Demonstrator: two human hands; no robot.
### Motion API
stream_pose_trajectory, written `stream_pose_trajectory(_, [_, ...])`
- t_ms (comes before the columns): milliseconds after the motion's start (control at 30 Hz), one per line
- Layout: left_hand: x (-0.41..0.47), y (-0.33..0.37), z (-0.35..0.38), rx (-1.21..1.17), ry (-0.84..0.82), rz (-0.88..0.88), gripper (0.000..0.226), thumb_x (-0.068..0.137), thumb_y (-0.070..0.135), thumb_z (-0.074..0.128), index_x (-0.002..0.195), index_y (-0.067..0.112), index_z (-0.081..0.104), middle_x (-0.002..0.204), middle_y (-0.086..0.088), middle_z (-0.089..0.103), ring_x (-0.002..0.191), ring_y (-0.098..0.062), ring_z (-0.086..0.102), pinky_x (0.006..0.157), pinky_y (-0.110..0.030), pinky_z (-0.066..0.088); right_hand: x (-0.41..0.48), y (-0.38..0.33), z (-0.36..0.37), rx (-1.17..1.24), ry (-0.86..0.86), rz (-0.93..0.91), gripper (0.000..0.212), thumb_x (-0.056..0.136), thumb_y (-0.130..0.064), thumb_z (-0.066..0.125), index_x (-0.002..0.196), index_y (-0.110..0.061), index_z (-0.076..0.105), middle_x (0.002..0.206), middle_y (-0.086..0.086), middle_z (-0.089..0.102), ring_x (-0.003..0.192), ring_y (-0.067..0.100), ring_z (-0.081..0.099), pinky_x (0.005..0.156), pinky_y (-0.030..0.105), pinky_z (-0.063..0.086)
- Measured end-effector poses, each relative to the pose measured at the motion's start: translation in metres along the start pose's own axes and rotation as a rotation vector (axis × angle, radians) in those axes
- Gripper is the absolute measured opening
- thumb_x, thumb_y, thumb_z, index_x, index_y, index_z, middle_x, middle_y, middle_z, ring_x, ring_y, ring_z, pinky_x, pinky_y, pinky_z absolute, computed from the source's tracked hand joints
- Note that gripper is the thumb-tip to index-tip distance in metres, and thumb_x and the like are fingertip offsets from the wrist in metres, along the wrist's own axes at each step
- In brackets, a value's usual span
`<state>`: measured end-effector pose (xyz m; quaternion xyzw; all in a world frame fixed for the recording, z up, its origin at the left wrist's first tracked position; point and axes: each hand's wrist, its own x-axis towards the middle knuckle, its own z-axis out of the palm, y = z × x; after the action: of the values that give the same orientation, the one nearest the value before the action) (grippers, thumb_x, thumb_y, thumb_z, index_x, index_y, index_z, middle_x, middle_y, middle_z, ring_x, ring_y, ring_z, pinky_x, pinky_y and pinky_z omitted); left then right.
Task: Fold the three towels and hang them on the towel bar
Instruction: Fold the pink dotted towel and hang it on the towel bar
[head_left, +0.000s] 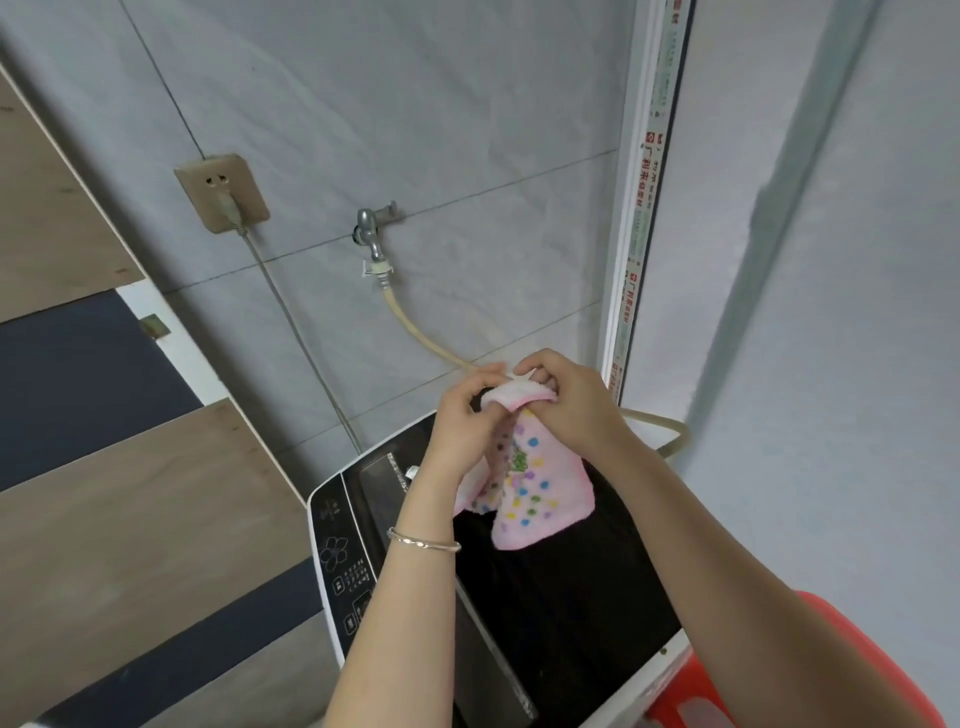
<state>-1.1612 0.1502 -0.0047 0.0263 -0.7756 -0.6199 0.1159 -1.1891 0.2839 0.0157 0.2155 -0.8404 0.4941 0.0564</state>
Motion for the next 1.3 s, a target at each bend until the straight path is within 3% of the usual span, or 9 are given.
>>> stream_pose_trajectory(133, [0.001, 0.001, -0.010, -0.065, 0.172, -0.066, 0.031, 0.088, 0.002, 0.044, 0.079, 0.030, 0.054, 0.082, 0.003, 0.061, 0.077, -0.011, 0.055, 0.065, -0.024, 0.044, -0.010, 0.010, 0.015, 0.052, -0.122, 0.132, 0.028, 0.082, -0.021, 0.067, 0.106, -0.015, 0.054, 0.077, -0.017, 0.052, 0.068, -0.003, 0.052, 0.058, 0.009, 0.040])
stream_pose_trajectory(267, [0.005, 0.000, -0.026, -0.053, 0.349, -0.069, 0.016, 0.093, 0.011, 0.042, 0.088, 0.022, 0.053, 0.081, 0.008, 0.057, 0.076, -0.005, 0.052, 0.066, -0.019, 0.043, -0.024, 0.032, 0.036, -0.043, -0.396, 0.288, 0.018, 0.080, -0.025, 0.067, 0.088, -0.011, 0.061, 0.074, -0.005, 0.059, 0.069, 0.012, 0.056, 0.064, 0.026, 0.042])
stream_pose_trajectory(367, [0.009, 0.000, -0.040, -0.070, 0.403, -0.107, 0.013, 0.094, 0.013, 0.041, 0.094, 0.018, 0.053, 0.083, 0.005, 0.057, 0.078, -0.009, 0.054, 0.069, -0.026, 0.044, -0.029, 0.043, 0.047, -0.100, -0.500, 0.364, 0.026, 0.083, -0.023, 0.062, 0.063, -0.017, 0.046, 0.062, -0.004, 0.047, 0.058, 0.011, 0.045, 0.056, 0.025, 0.032])
stream_pose_trajectory(633, [0.017, -0.019, -0.077, -0.015, 0.465, -0.171, 0.015, 0.089, 0.029, 0.058, 0.083, 0.016, 0.054, 0.074, 0.002, 0.055, 0.073, -0.017, 0.055, 0.068, -0.033, 0.045, 0.000, 0.040, 0.031, -0.029, 0.023, 0.363, 0.017, 0.097, -0.020, 0.041, 0.104, -0.007, 0.050, 0.085, 0.003, 0.052, 0.075, 0.015, 0.049, 0.058, 0.021, 0.037])
stream_pose_trajectory(833, [0.014, -0.017, -0.087, -0.093, 0.492, -0.233, 0.022, 0.088, 0.021, 0.061, 0.068, 0.017, 0.051, 0.067, 0.001, 0.056, 0.062, -0.011, 0.053, 0.054, -0.020, 0.042, 0.020, 0.027, 0.009, 0.150, 0.336, 0.279, 0.009, 0.097, -0.017, 0.041, 0.095, -0.013, 0.049, 0.081, -0.002, 0.051, 0.076, 0.012, 0.048, 0.058, 0.016, 0.037])
stream_pose_trajectory(933, [0.008, -0.020, -0.088, -0.169, 0.421, -0.243, 0.023, 0.091, 0.022, 0.058, 0.069, 0.015, 0.057, 0.068, -0.003, 0.059, 0.065, -0.015, 0.056, 0.061, -0.025, 0.044, 0.023, 0.031, 0.006, 0.165, 0.362, 0.281, 0.007, 0.096, -0.016, 0.040, 0.095, -0.016, 0.048, 0.078, -0.009, 0.049, 0.079, 0.014, 0.050, 0.062, 0.022, 0.040])
stream_pose_trajectory(1100, [-0.004, -0.034, -0.067, -0.232, 0.153, -0.273, 0.025, 0.095, 0.027, 0.050, 0.080, 0.013, 0.066, 0.077, -0.007, 0.071, 0.072, -0.020, 0.066, 0.074, -0.033, 0.053, 0.013, 0.043, 0.013, 0.094, 0.296, 0.407, 0.016, 0.094, -0.005, 0.038, 0.100, -0.010, 0.052, 0.092, 0.003, 0.053, 0.088, 0.019, 0.051, 0.067, 0.026, 0.039])
stream_pose_trajectory(1167, [-0.006, -0.040, -0.054, -0.228, 0.062, -0.279, 0.026, 0.095, 0.028, 0.050, 0.078, 0.015, 0.065, 0.075, -0.005, 0.070, 0.070, -0.018, 0.063, 0.070, -0.029, 0.052, 0.005, 0.049, 0.018, 0.054, 0.217, 0.455, 0.030, 0.085, 0.007, 0.039, 0.103, -0.012, 0.053, 0.098, 0.000, 0.055, 0.095, 0.019, 0.053, 0.066, 0.023, 0.040])
stream_pose_trajectory(1300, [-0.010, -0.041, -0.027, -0.136, -0.121, -0.279, 0.035, 0.094, 0.032, 0.052, 0.087, -0.001, 0.062, 0.077, -0.009, 0.060, 0.073, -0.018, 0.053, 0.064, -0.026, 0.042, -0.010, 0.048, 0.027, 0.020, -0.048, 0.334, 0.052, 0.072, 0.013, 0.046, 0.107, -0.025, 0.054, 0.108, -0.010, 0.054, 0.110, 0.006, 0.049, 0.091, 0.026, 0.038])
